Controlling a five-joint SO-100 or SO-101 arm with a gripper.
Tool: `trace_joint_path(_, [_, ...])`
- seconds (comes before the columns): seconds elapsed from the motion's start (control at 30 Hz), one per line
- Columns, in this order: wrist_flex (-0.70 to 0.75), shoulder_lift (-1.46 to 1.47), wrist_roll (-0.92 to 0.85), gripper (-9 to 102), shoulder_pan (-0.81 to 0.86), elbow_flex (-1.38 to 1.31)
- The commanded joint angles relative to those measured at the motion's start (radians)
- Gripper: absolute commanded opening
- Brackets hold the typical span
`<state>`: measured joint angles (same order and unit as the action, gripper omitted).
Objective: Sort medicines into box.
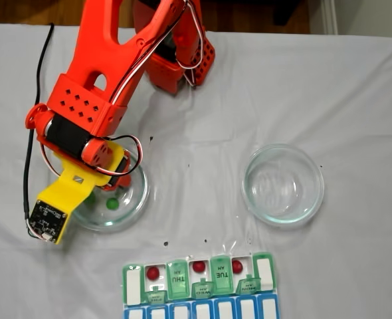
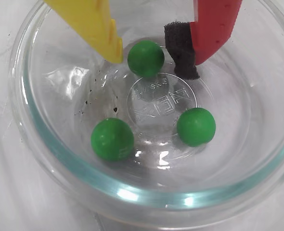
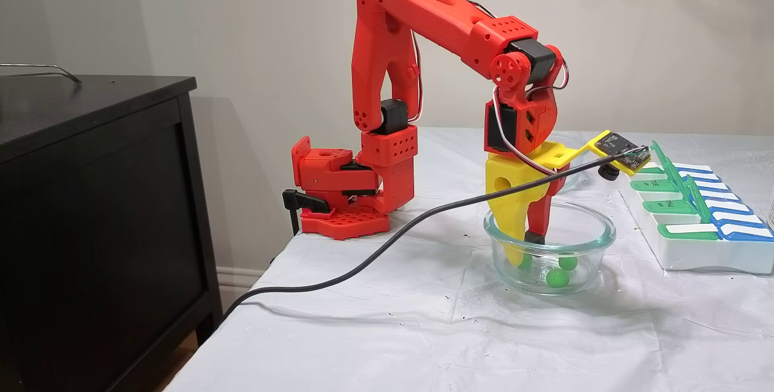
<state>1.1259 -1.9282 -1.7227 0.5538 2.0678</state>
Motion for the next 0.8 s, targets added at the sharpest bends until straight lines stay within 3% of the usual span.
trace_joint_path(0.0, [-0.017, -0.009, -0.005, 18, 0.017, -0.043])
trace_joint_path(0.57, [-0.008, 0.048, -0.003, 15, 0.008, -0.037])
trace_joint_path(0.67, [-0.011, 0.048, 0.003, 1, 0.006, -0.034])
trace_joint_path(0.77, [-0.012, 0.052, 0.014, 1, 0.005, -0.032])
